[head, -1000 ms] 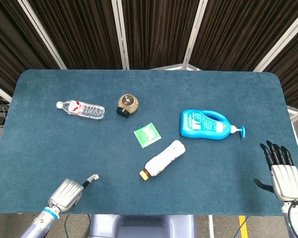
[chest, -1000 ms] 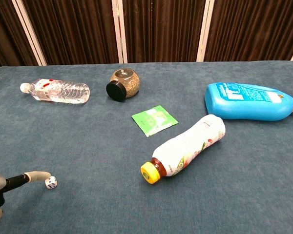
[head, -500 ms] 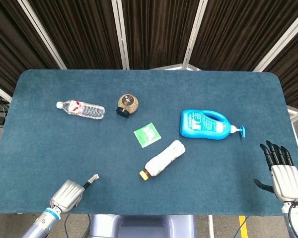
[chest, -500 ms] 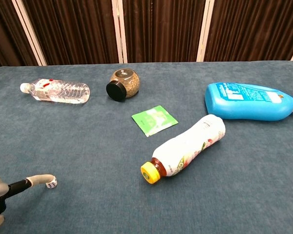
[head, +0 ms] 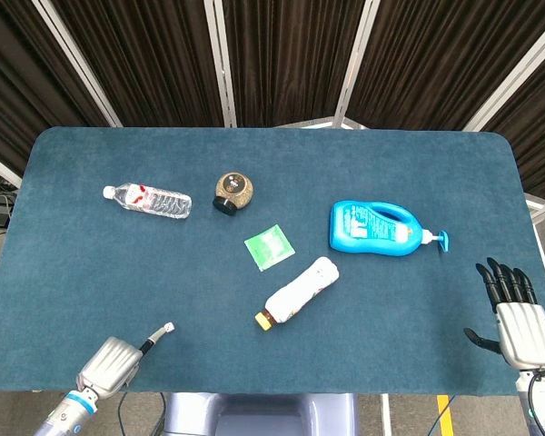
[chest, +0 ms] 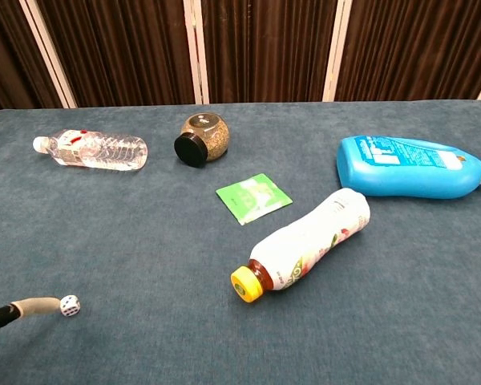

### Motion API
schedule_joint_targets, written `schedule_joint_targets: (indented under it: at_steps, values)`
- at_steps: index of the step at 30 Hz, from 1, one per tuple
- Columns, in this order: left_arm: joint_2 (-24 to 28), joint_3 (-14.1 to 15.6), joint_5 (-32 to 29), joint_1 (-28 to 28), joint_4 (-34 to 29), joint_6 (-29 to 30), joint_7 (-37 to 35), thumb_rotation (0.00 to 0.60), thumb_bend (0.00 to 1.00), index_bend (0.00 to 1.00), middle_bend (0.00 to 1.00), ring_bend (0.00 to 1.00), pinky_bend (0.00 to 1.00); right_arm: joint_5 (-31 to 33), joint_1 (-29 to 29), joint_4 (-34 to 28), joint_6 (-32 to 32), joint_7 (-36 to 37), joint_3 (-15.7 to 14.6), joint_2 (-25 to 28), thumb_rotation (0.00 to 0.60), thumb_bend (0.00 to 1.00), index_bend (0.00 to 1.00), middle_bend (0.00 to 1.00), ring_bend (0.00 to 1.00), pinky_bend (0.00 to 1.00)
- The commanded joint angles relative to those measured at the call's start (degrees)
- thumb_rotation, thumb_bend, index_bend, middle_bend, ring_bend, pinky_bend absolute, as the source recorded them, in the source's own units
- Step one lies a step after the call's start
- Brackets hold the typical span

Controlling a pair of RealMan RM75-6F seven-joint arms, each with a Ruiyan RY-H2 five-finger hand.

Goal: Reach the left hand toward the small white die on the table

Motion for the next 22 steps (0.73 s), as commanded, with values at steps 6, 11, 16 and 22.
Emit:
schedule_joint_targets:
  at_steps: [6, 11, 16, 22]
  values:
    - [0.9, 0.4, 10.9, 3.5, 1.8, 12.0, -6.7, 0.6, 0.65, 0.0, 0.55, 0.54, 0.63, -0.3, 0.0, 0.3, 0.1, 0.2, -0.1, 0.0, 0.6, 0.01, 0.0, 0.0, 0.0, 0.0]
    - [1.1, -2.3, 15.2, 7.7, 5.5, 25.3, -13.1, 0.6, 0.5, 0.0, 0.0, 0.01, 0.06, -0.8, 0.1, 0.3, -0.1, 0.4, -0.3, 0.1, 0.6, 0.01, 0.0, 0.0, 0.0, 0.0]
    - [1.8, -6.0, 12.3, 9.7, 8.7, 30.7, -19.4, 0.6, 0.36, 0.0, 0.0, 0.0, 0.0, -1.2, 0.3, 0.2, -0.2, -0.4, -0.5, -0.3, 0.6, 0.01, 0.0, 0.0, 0.0, 0.0]
    - [3.4, -8.4, 10.4, 10.3, 9.9, 32.4, -24.3, 0.6, 0.35, 0.0, 0.0, 0.0, 0.0, -1.6, 0.3, 0.3, 0.1, -1.1, -0.5, -0.7, 0.6, 0.01, 0.0, 0.0, 0.0, 0.0]
